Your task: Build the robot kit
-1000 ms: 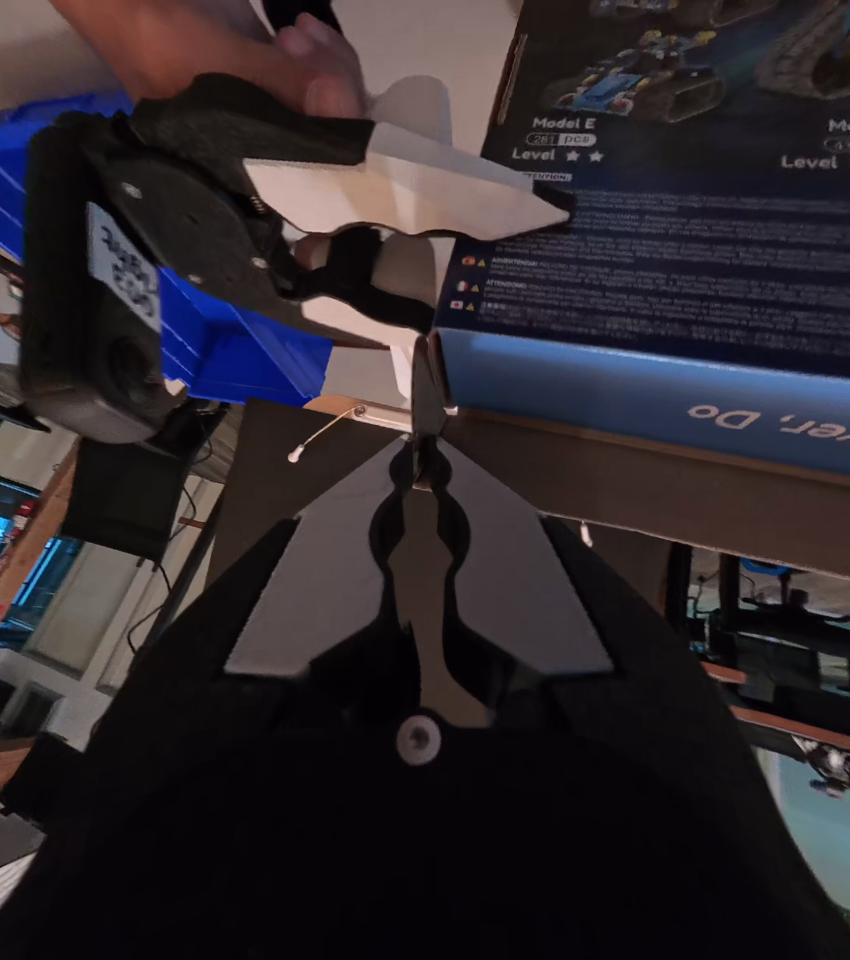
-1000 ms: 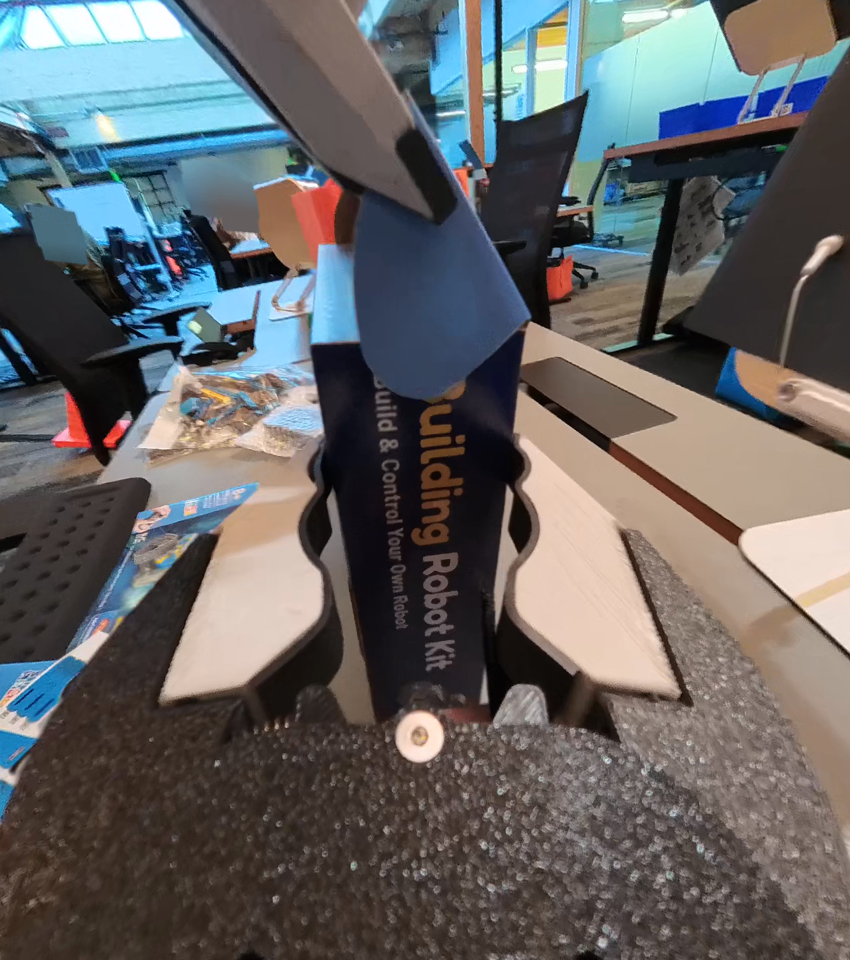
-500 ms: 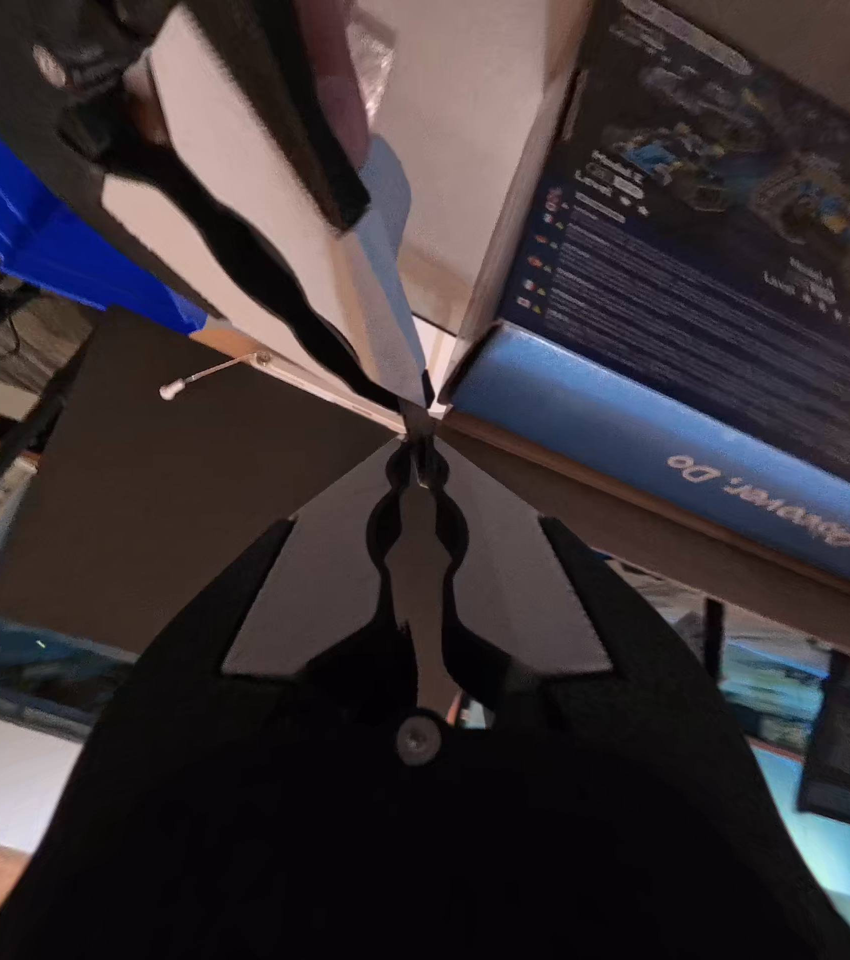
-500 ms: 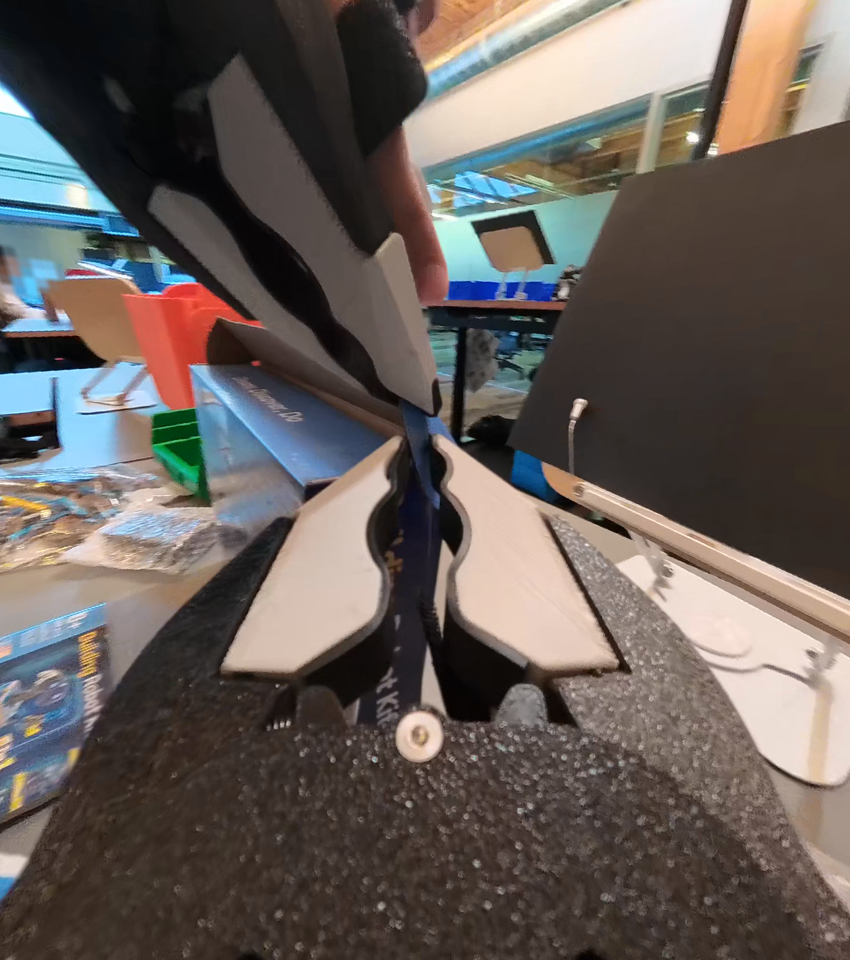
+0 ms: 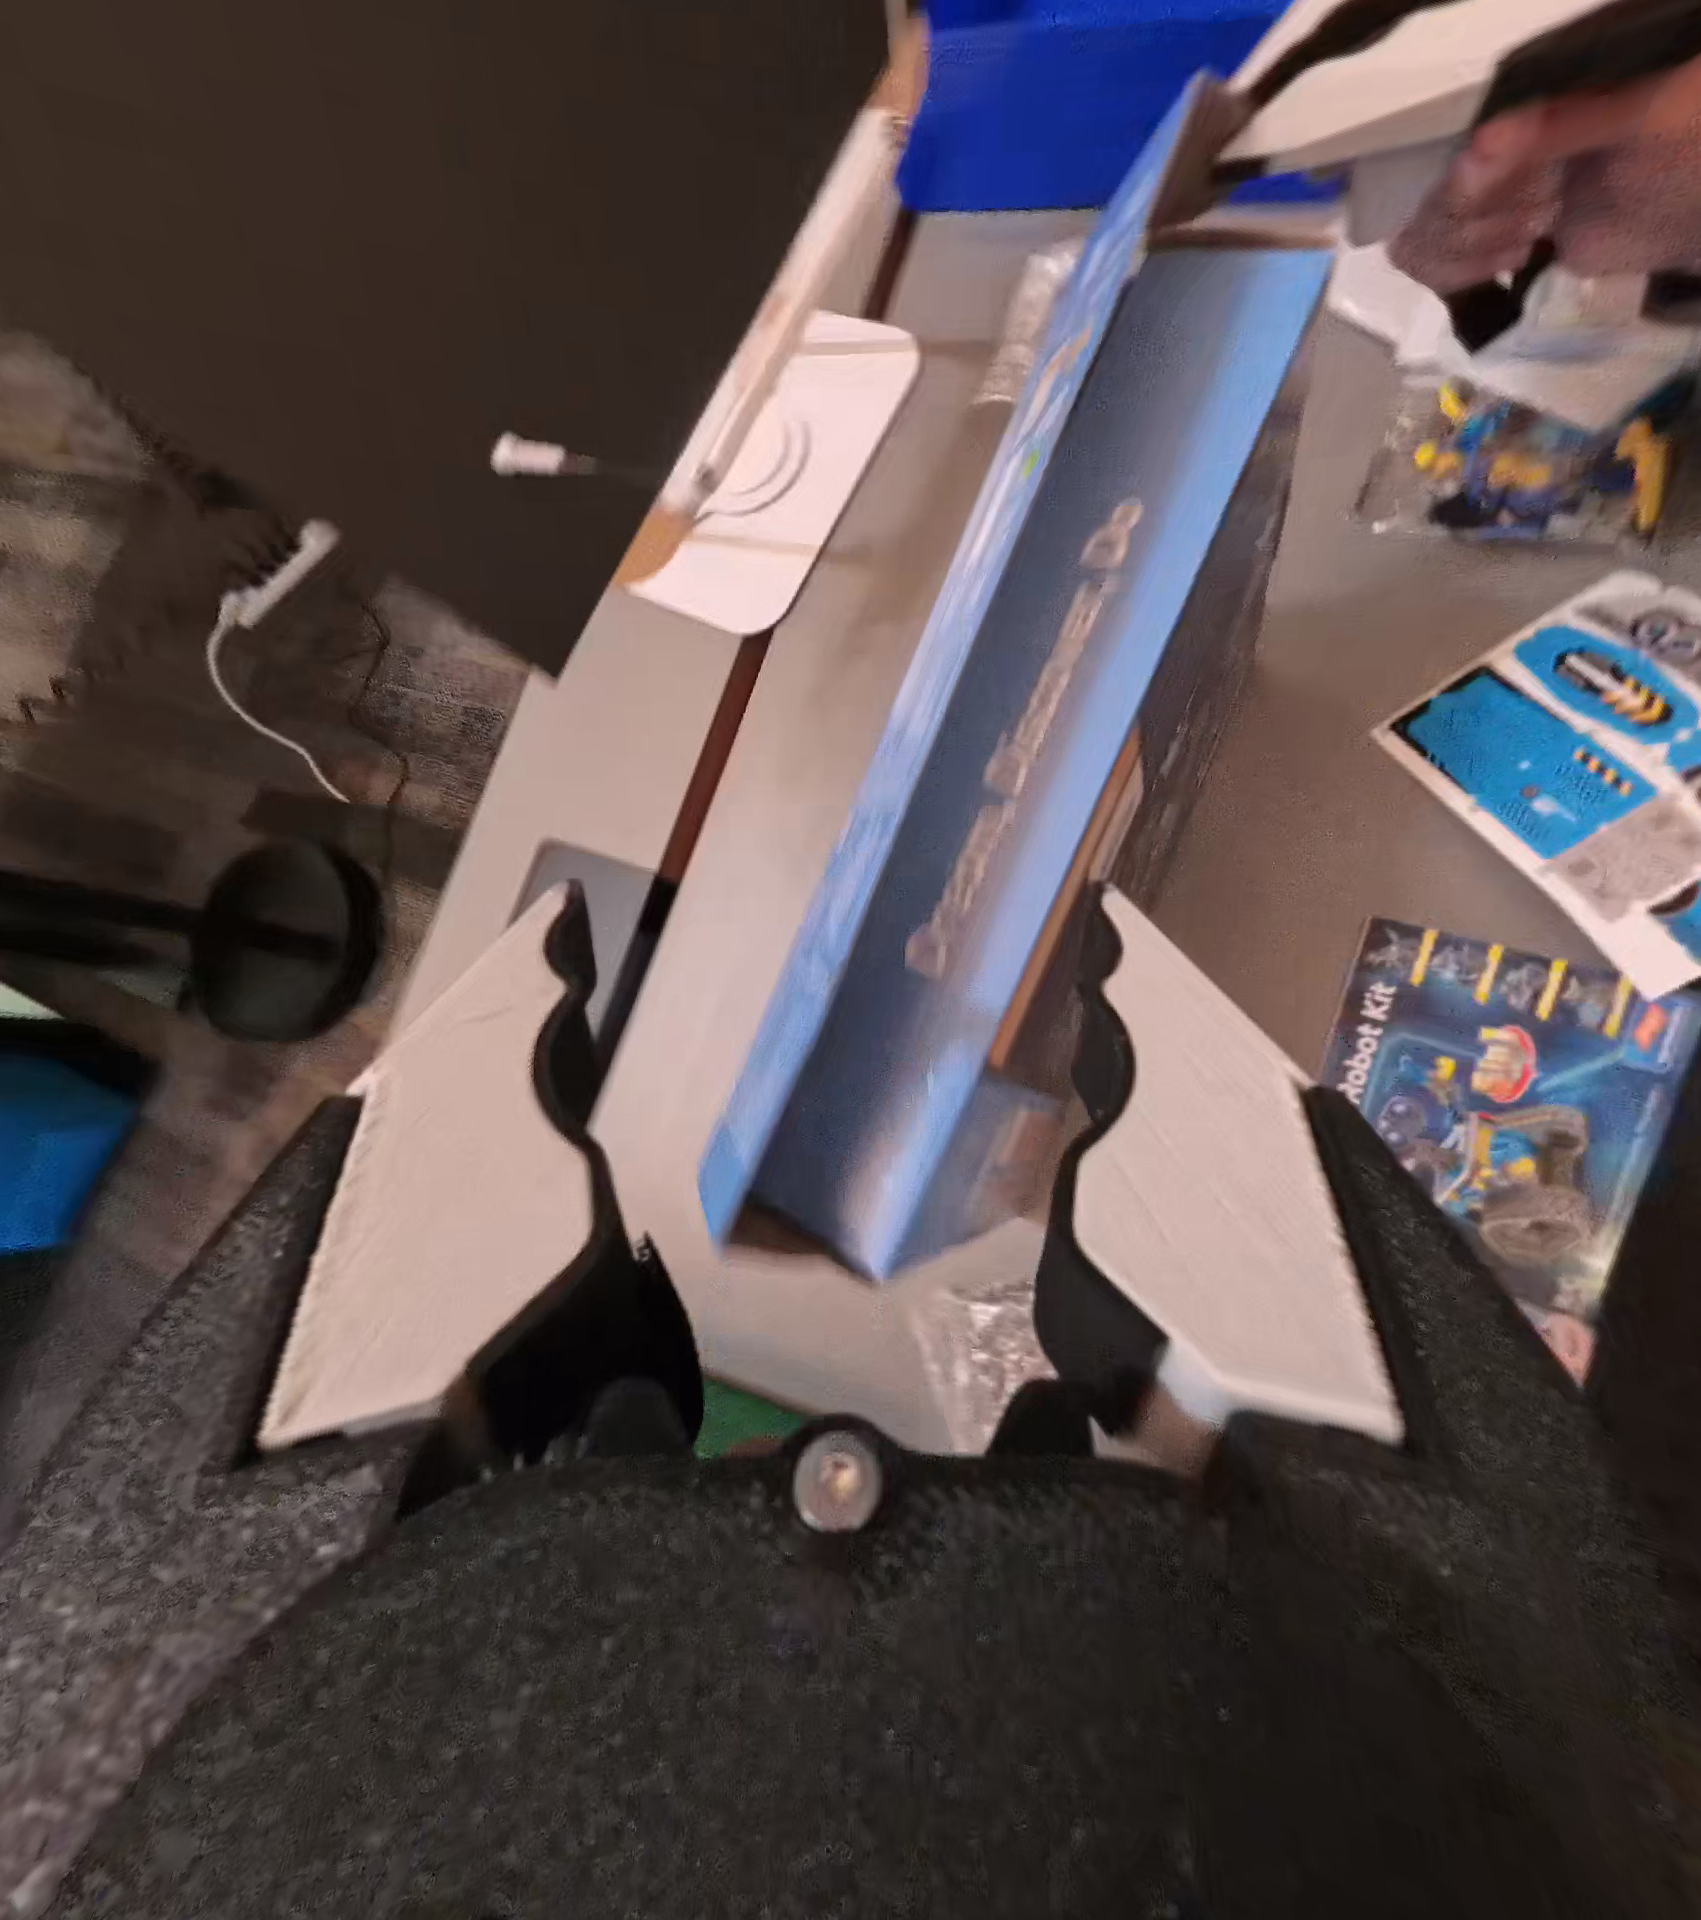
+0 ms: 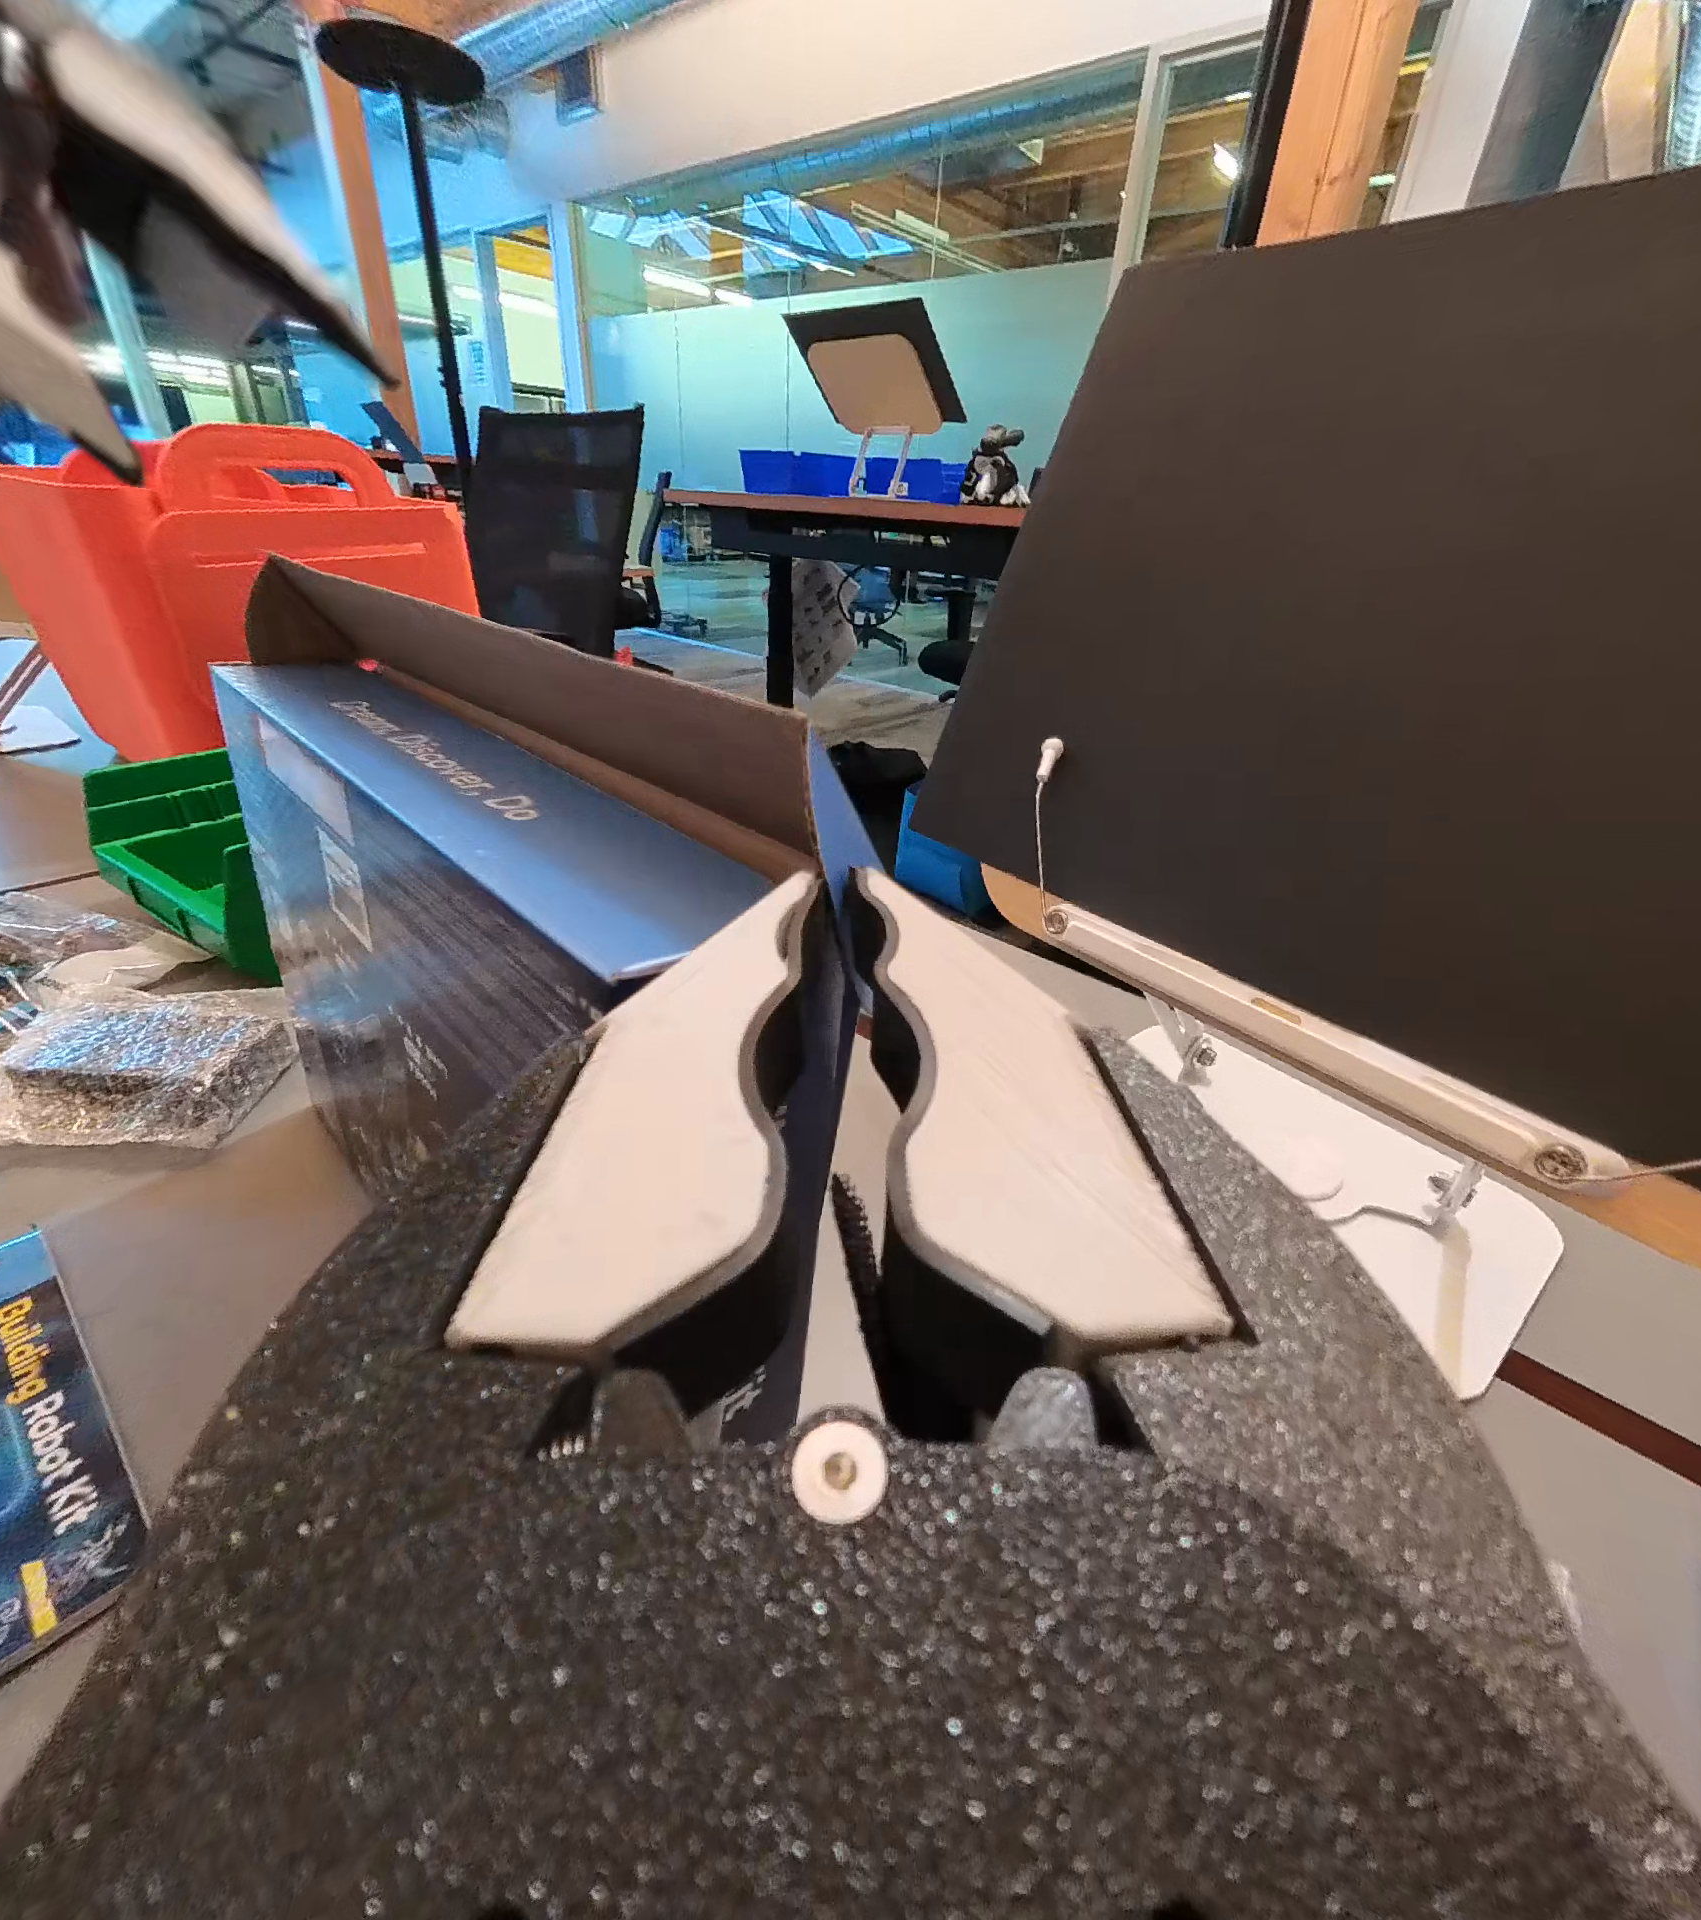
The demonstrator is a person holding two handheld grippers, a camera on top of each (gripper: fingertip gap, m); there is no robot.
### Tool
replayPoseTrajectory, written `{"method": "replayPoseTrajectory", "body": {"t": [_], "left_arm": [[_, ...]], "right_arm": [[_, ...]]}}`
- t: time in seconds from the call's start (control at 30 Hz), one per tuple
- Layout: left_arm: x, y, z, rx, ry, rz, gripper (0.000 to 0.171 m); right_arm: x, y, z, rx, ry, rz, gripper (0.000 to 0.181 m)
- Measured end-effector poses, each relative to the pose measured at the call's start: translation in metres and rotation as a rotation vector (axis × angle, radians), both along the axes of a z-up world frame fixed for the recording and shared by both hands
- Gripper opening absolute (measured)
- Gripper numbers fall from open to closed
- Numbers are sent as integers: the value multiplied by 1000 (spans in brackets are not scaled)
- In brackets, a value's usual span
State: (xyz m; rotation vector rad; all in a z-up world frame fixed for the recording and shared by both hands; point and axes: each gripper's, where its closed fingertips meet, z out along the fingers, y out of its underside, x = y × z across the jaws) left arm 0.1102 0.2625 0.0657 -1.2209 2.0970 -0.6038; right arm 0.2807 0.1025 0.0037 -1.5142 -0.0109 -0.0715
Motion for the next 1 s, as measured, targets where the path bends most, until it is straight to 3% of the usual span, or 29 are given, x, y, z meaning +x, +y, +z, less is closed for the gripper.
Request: {"method": "replayPoseTrajectory", "body": {"t": [0.13, 0.27, 0.37, 0.47, 0.57, 0.7, 0.9, 1.0], "left_arm": [[-51, 57, -36, -252, -203, 132, 103], [-56, 56, -80, -582, -322, 49, 108], [-50, 35, -114, -634, -318, -42, 111], [-35, 28, -135, -543, -349, -33, 105], [-28, 25, -135, -499, -382, -11, 84], [-29, 16, -134, -418, -391, 7, 81], [-38, 2, -122, -430, -404, -20, 76], [-48, -3, -104, -447, -451, -43, 75]], "right_arm": [[2, 3, 2, -5, -13, -6, 2], [-4, 6, 2, -1, 5, 52, 2], [-5, 11, 1, -36, 2, 23, 2], [-5, 14, 3, -90, 10, -12, 2], [5, 16, 1, -219, 127, -87, 3], [7, 8, 3, -448, 270, -132, 2], [9, 4, 48, -579, 161, -198, 2], [9, 7, 69, -534, 88, -204, 3]]}}
